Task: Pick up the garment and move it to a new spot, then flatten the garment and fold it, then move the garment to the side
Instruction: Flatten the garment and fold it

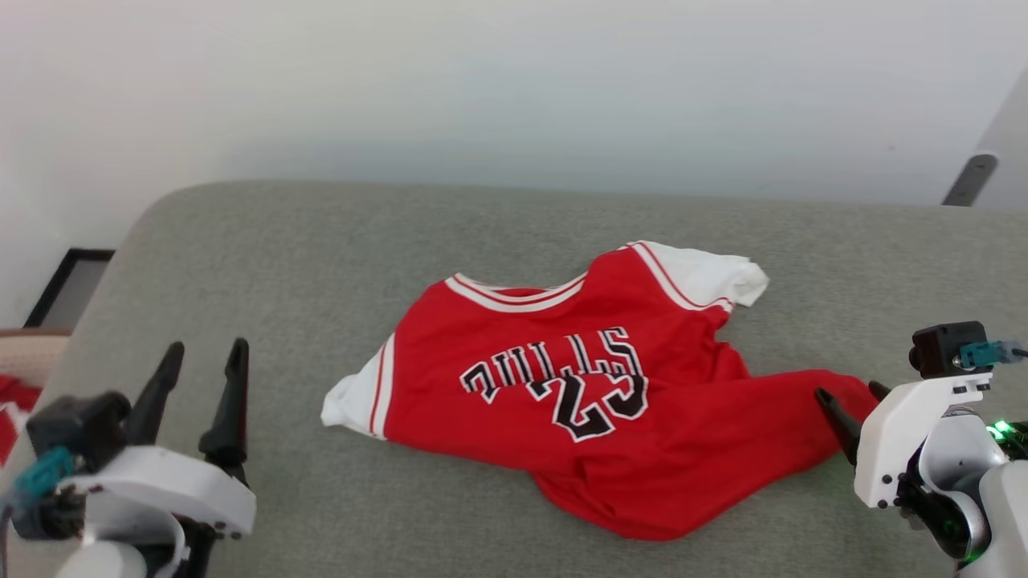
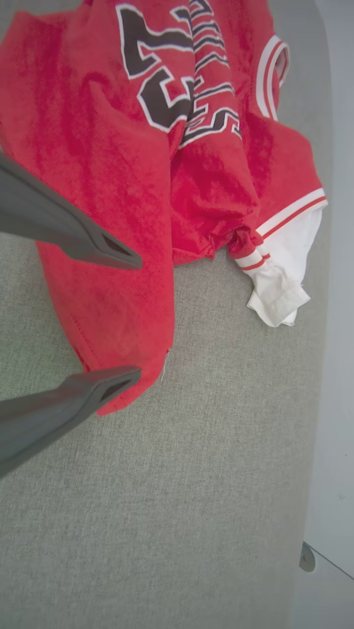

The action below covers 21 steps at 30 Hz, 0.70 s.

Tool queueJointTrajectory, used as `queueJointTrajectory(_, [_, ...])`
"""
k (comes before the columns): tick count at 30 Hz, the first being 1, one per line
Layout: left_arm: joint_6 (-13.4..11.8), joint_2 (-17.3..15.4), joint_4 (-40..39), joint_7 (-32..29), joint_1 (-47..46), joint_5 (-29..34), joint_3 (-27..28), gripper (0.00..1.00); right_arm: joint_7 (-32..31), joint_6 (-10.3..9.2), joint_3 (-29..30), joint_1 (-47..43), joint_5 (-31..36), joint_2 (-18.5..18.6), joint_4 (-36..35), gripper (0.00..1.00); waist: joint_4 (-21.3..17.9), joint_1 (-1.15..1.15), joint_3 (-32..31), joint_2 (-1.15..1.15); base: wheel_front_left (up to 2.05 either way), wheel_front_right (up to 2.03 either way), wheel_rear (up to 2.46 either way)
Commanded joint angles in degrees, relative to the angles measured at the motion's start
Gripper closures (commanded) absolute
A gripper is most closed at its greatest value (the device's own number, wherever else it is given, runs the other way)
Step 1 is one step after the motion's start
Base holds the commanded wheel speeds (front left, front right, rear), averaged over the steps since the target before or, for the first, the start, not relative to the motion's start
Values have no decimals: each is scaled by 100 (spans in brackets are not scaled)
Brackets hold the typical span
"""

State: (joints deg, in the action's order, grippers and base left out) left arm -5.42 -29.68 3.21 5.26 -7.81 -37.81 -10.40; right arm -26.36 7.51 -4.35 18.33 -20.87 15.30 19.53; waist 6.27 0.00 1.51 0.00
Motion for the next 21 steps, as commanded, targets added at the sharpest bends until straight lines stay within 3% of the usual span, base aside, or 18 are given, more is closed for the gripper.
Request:
queueJointTrajectory(1, [-40,98,6,171,131,-20,34,0,-136,-4,-58,145,-42,71,190,0,198,0,112,0,0,0,0])
queueJointTrajectory(8, [-29,379,26,620,294,26,-24,0,-746,-4,-268,555,-166,311,1098,0,462,0,301,0,0,0,0])
queueJointTrajectory(15, [-124,610,123,877,327,124,57,0,-930,-5,-457,894,-147,348,1909,0,601,0,418,0,0,0,0])
queueJointTrajectory(16, [-121,622,143,898,333,165,65,0,-925,-5,-492,925,-138,354,2039,54,616,0,427,0,0,0,0])
queueJointTrajectory(17, [-112,653,160,909,328,169,74,0,-895,-5,-531,963,-121,352,2151,100,629,0,433,0,0,0,0])
queueJointTrajectory(21, [-79,720,222,943,335,219,122,0,-811,-5,-696,1112,-235,380,2478,100,645,0,437,0,0,0,0])
